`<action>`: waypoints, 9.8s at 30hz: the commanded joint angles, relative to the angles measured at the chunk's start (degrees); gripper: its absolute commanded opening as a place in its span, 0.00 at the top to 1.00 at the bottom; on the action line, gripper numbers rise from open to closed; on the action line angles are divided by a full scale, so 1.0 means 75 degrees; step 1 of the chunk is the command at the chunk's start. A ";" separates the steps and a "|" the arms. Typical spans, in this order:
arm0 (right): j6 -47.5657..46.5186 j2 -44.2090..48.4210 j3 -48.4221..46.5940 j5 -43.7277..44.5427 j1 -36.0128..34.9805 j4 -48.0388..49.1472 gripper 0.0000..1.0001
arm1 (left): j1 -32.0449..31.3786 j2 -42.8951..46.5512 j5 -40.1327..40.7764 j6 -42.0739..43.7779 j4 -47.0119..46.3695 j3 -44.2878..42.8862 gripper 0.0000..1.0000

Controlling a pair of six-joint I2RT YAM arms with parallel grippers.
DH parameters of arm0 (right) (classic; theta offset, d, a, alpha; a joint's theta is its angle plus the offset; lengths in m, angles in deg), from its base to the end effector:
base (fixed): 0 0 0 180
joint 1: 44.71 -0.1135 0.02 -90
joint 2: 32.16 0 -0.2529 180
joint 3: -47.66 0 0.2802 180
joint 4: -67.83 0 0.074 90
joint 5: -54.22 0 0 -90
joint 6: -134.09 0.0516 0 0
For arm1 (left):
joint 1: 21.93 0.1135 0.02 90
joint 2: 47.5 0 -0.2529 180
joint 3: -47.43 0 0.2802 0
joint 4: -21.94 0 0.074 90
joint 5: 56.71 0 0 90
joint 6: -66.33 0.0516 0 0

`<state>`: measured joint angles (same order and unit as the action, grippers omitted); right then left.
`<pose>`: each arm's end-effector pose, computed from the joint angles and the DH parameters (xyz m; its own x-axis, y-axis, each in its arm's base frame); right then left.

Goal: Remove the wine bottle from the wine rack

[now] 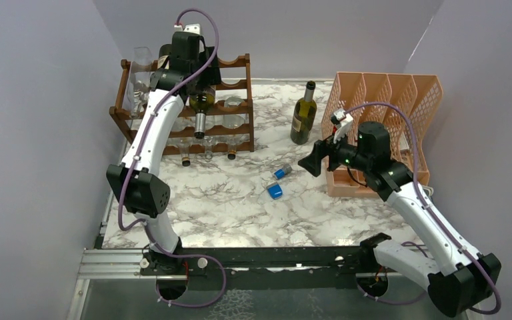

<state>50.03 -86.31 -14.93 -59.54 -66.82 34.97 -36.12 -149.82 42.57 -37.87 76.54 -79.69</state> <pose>0.2325 0.1169 0.3095 -0.4518 -0.0813 -0.8884 -0.6411 0.7221 0.2599 0.4254 -0.0990 0.4160 -0.4932 -0.1250 -0.8609 -0.0152 0.9907 -0.1352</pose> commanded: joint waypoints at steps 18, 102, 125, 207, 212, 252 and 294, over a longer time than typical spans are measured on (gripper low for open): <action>-0.0569 -0.0673 -0.0683 -0.1371 -0.0697 0.1289 0.00 | 0.0568 0.1006 -0.2145 -0.0756 -0.0740 0.0343 1.00; -1.0997 -0.3049 -0.2954 -0.0343 -0.5650 0.4623 0.99 | 0.0534 0.4960 -0.5845 -0.3109 -0.2288 0.4903 0.01; -0.5037 -0.1080 -0.0031 0.3881 -0.5589 0.4818 0.99 | 0.0534 0.6696 -0.4138 -0.1709 -0.1649 0.6278 0.01; 0.0647 -0.0401 -0.0169 0.3622 -0.0972 0.1700 0.00 | 0.0536 0.7566 -0.2919 -0.1605 -0.0332 0.6335 0.01; 0.1944 0.0536 0.0248 0.3490 -0.0975 0.0323 0.00 | 0.0536 0.7446 -0.3010 -0.1527 0.0469 0.6910 0.01; 0.2198 0.0127 -0.1231 0.2272 -0.0978 -0.2254 0.00 | 0.0545 0.2795 0.1450 0.1206 -0.0486 0.1374 0.01; 0.2558 0.0242 -0.1382 0.1549 -0.0978 -0.2670 0.00 | 0.1383 -0.1710 0.0714 0.1436 -0.0199 -0.1501 0.03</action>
<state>68.74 -84.89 -25.57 -46.43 -74.58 15.08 -25.79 -161.17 50.37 -27.44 74.31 -88.39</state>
